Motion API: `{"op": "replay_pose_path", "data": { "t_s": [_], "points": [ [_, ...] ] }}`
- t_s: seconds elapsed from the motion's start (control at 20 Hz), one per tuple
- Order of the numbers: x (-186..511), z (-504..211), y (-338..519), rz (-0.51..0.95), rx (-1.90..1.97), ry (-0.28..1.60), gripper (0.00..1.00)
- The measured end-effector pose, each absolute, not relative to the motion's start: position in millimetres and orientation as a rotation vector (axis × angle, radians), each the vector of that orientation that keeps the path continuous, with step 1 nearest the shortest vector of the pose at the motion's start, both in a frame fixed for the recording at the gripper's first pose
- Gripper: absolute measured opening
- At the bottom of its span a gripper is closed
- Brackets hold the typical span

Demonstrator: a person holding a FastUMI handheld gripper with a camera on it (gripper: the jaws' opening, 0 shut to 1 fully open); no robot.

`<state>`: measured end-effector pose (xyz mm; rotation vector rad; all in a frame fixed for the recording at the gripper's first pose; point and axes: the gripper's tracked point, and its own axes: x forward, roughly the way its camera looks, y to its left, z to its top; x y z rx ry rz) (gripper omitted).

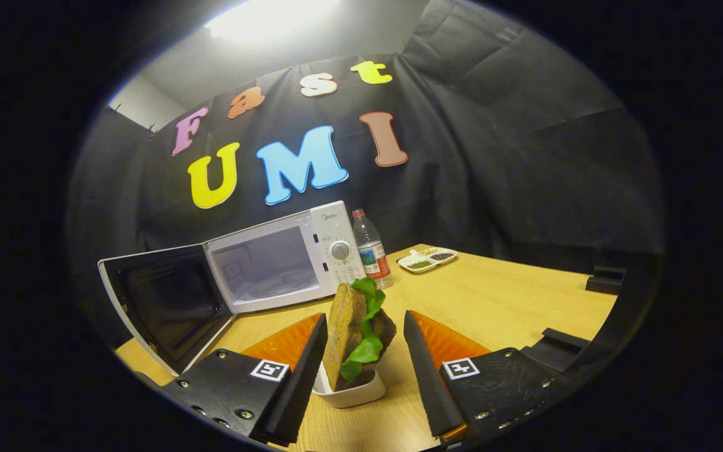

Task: Open the microwave, put the food inside, and close the microwave door.

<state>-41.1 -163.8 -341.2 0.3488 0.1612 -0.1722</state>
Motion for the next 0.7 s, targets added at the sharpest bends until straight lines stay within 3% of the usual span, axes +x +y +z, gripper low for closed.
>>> {"op": "replay_pose_path", "data": {
  "t_s": [0.3, 0.45, 0.5, 0.55, 0.7],
  "points": [
    [-16.7, -366.6, -151.2, -0.062, 0.566, 0.259, 0.73],
    [-9.9, -355.3, -154.1, -0.070, 0.524, 0.258, 0.34],
    [-8.8, -354.9, -153.4, -0.088, 0.483, 0.250, 0.34],
    [-10.8, -349.3, -150.0, -0.086, 0.440, 0.242, 0.26],
    [-15.6, -324.4, -146.5, -0.089, 0.367, 0.192, 0.26]
  ]
}}
